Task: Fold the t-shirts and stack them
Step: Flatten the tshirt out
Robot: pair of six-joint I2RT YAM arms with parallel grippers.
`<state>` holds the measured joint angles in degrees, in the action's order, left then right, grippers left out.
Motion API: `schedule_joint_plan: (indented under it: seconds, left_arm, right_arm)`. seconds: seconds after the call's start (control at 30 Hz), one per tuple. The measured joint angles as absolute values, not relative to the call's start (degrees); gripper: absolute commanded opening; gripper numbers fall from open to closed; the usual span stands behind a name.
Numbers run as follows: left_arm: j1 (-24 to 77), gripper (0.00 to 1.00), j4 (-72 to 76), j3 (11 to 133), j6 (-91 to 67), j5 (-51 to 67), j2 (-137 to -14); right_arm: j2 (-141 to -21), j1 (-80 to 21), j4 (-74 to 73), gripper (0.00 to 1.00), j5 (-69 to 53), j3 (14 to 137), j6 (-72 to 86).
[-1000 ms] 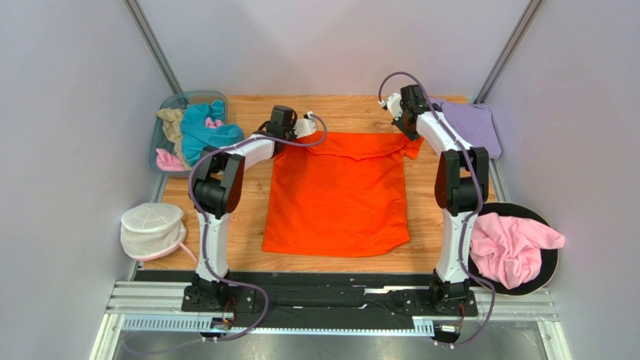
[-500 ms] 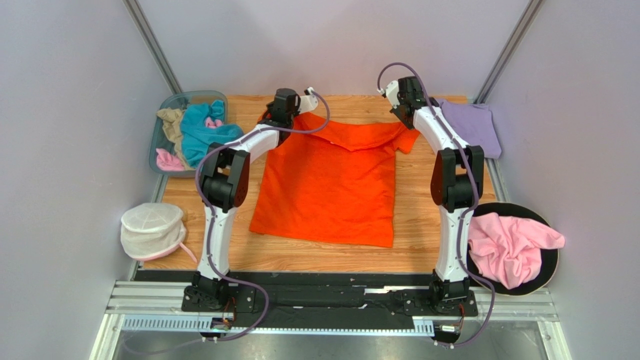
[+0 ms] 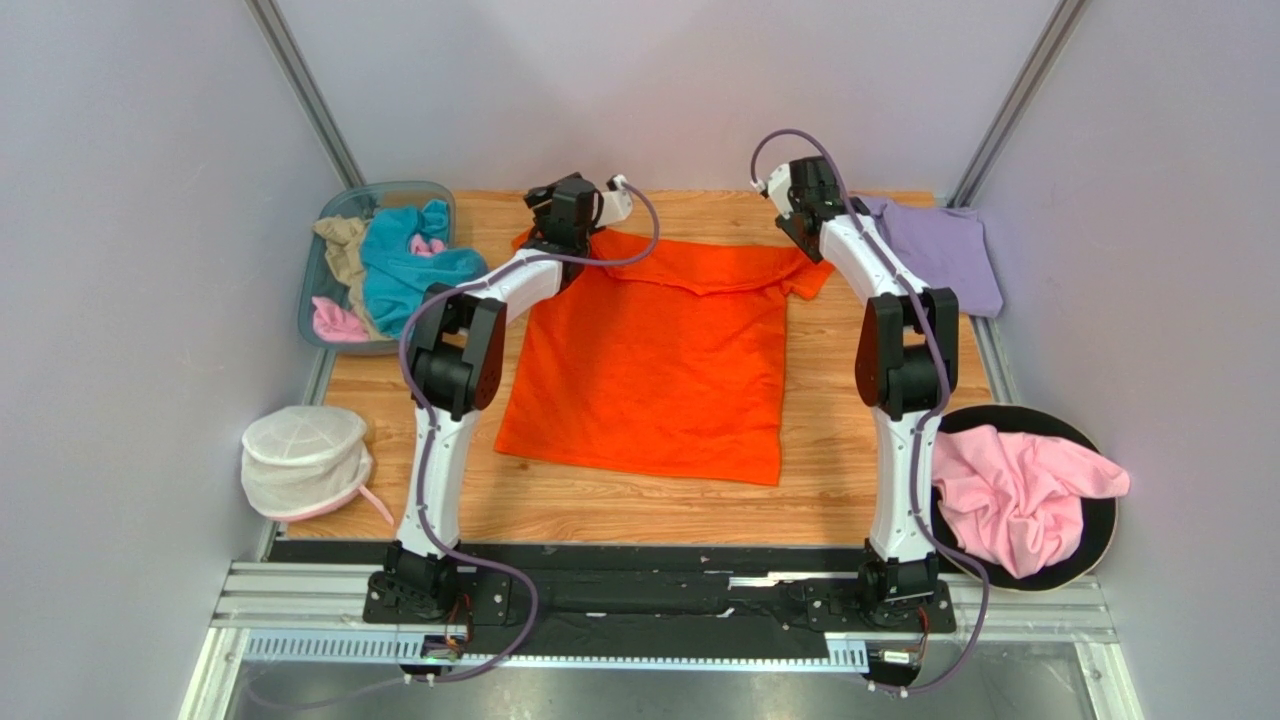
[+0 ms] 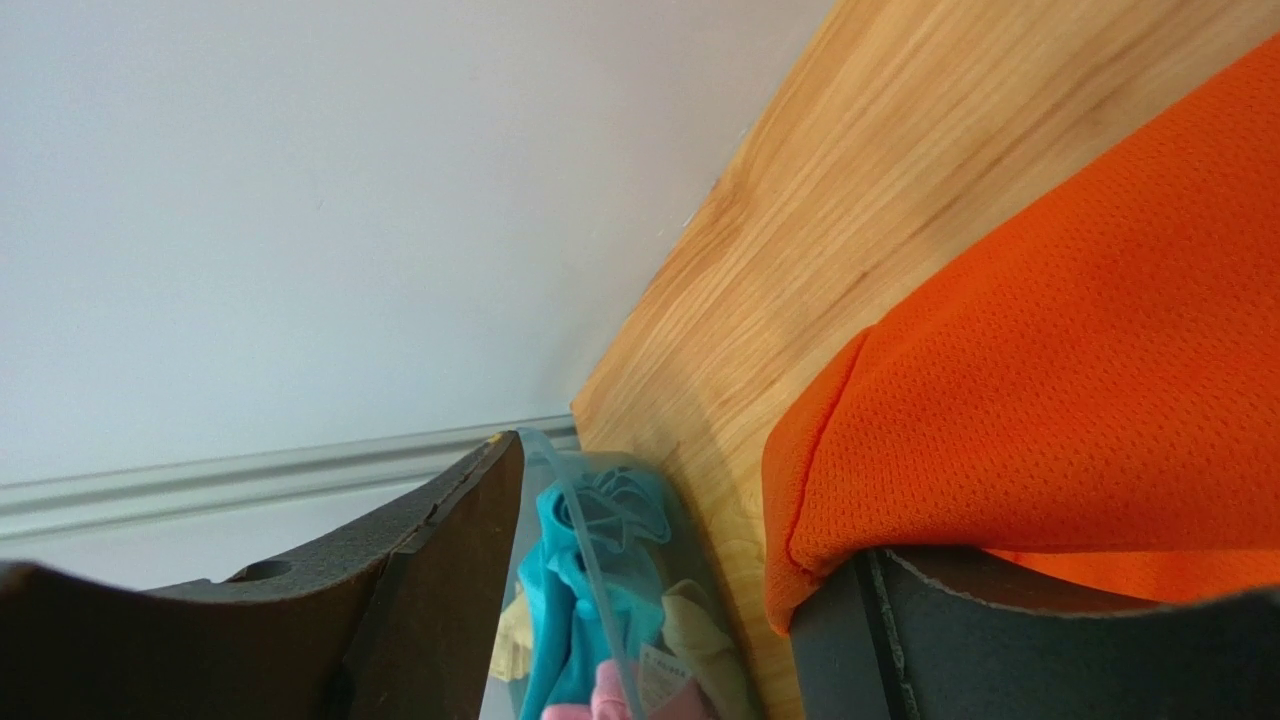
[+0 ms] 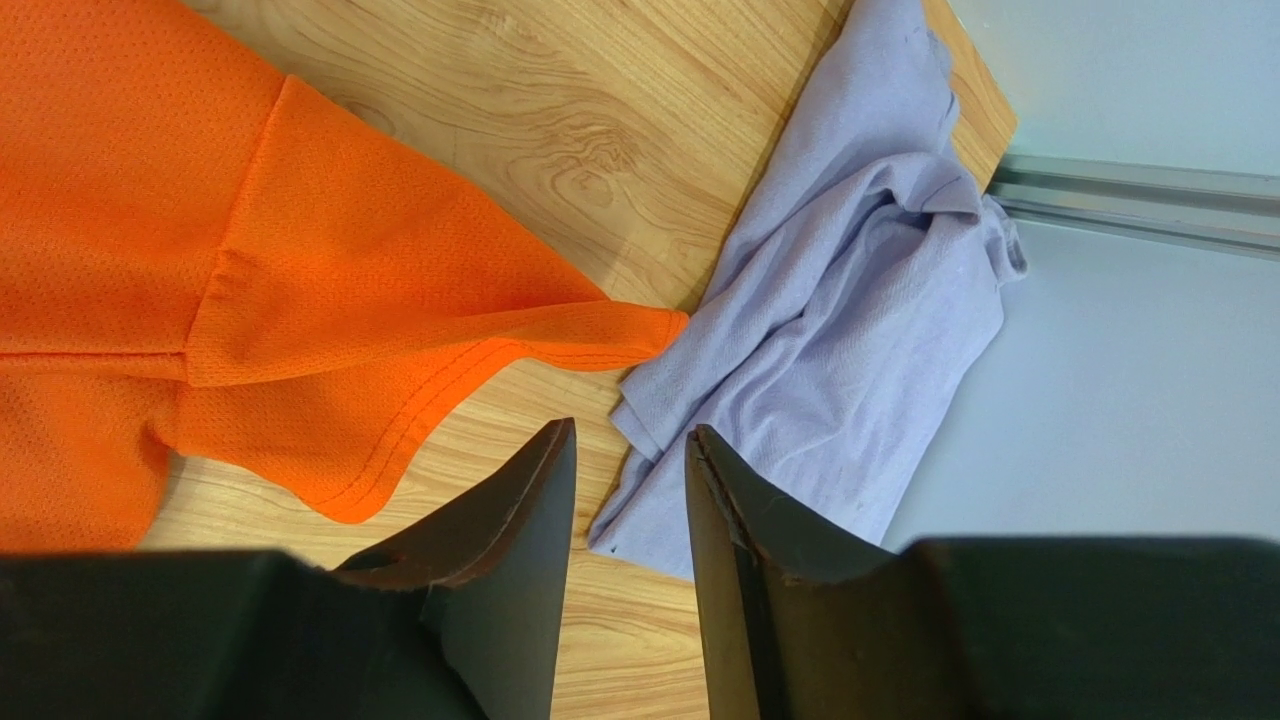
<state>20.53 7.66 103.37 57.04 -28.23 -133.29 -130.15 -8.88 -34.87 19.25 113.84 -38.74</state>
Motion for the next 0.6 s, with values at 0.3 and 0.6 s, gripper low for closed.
schedule_joint_plan:
  seconds: [0.3,0.6]
  left_arm:
    - [20.6,0.83,8.8,97.8,54.3,-30.7,-129.8]
    - [20.5,0.9,10.5,95.4,54.2,-34.4,-123.9]
  right_arm:
    - [-127.6,-10.7,-36.1,0.46,17.0,106.7,-36.4]
    - [-120.0,-16.7,-37.0,0.48,13.8,100.1,-34.2]
